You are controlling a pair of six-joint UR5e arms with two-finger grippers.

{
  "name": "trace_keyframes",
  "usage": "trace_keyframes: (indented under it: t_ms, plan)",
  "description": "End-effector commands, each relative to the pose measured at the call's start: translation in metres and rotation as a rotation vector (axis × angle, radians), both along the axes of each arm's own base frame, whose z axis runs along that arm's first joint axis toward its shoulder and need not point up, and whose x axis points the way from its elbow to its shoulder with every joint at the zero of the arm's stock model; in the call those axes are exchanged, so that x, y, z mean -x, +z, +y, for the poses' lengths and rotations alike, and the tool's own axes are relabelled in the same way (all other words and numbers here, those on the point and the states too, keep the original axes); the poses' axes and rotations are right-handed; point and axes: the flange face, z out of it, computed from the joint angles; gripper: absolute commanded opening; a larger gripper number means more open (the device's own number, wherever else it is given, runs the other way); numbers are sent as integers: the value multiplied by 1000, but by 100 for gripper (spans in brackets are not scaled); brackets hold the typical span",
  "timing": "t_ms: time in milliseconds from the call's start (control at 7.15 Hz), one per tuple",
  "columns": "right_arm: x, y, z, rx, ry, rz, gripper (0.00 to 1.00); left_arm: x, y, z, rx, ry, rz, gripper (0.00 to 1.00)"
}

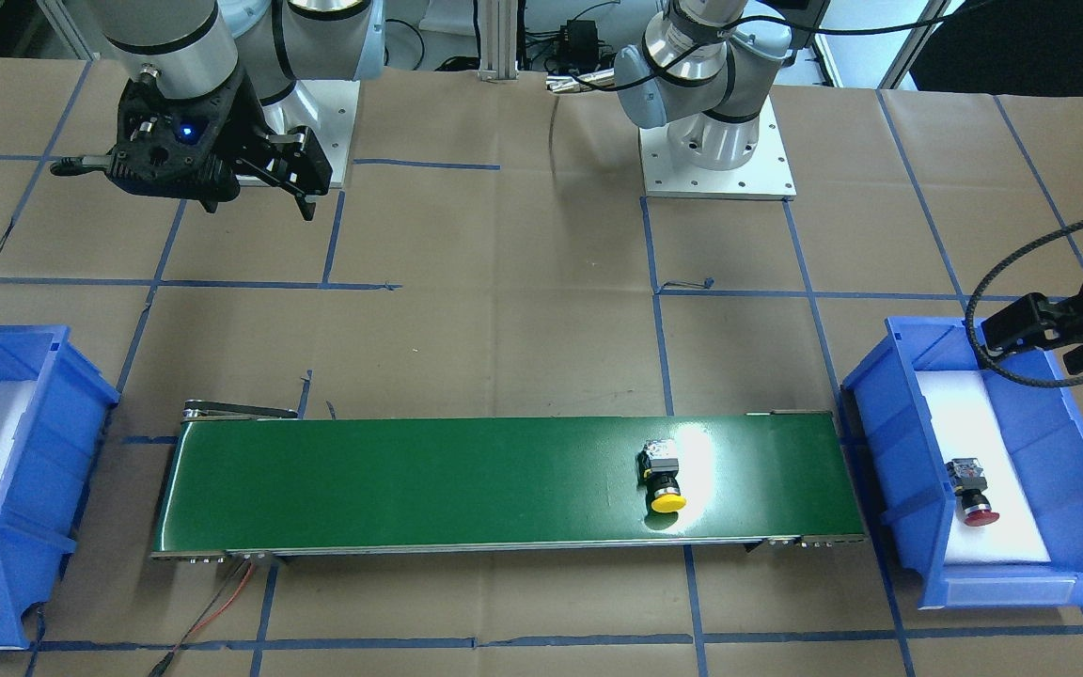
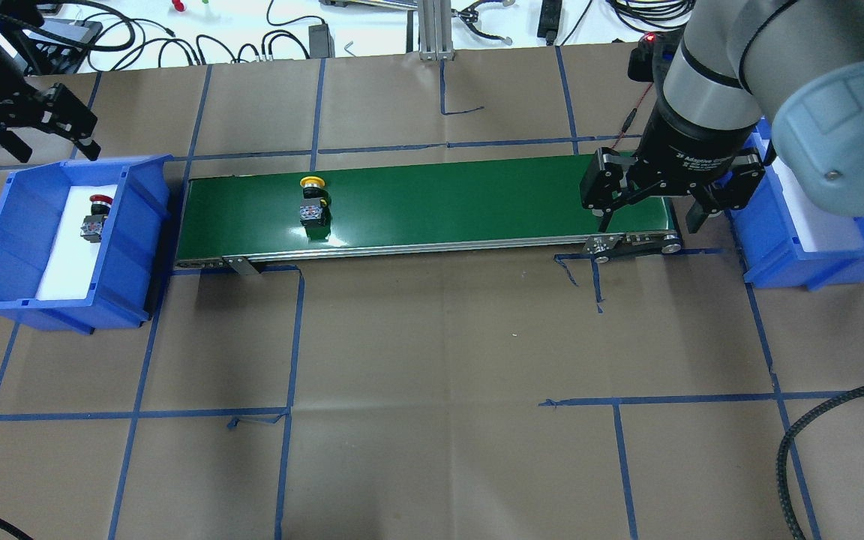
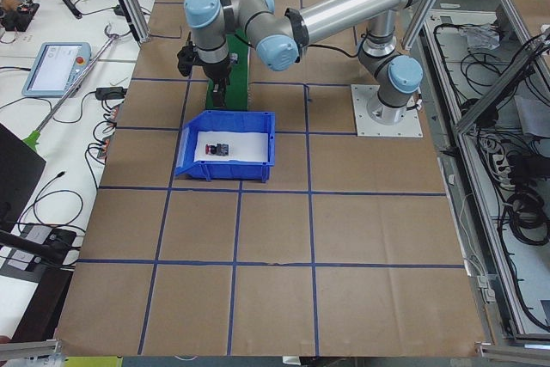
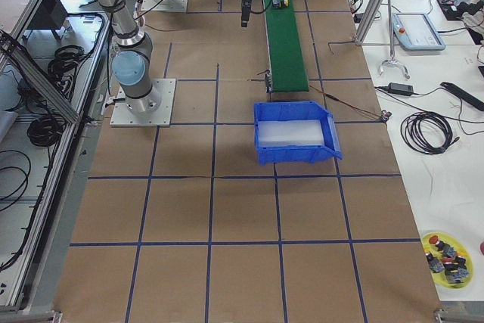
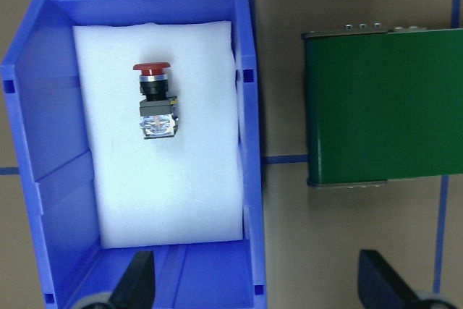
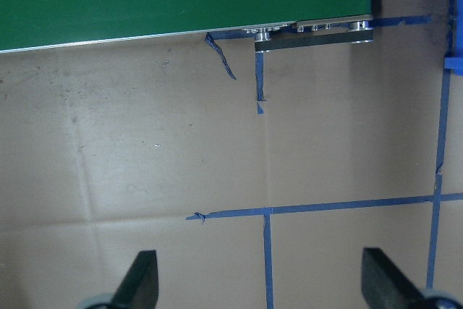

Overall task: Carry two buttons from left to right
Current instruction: 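Move the left gripper back over the red-capped button in the bin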

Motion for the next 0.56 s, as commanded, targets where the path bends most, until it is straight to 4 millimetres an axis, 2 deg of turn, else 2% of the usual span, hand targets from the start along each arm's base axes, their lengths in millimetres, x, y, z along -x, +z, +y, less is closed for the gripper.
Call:
trace_keyframes:
  t_ms: [0, 420]
  plan:
    - [0, 1, 0, 1, 1, -2, 100, -25, -23, -37, 31, -1, -15, 99]
    - [0, 1, 0, 5, 1, -2, 100, -28, -61, -52, 29, -2, -5, 99]
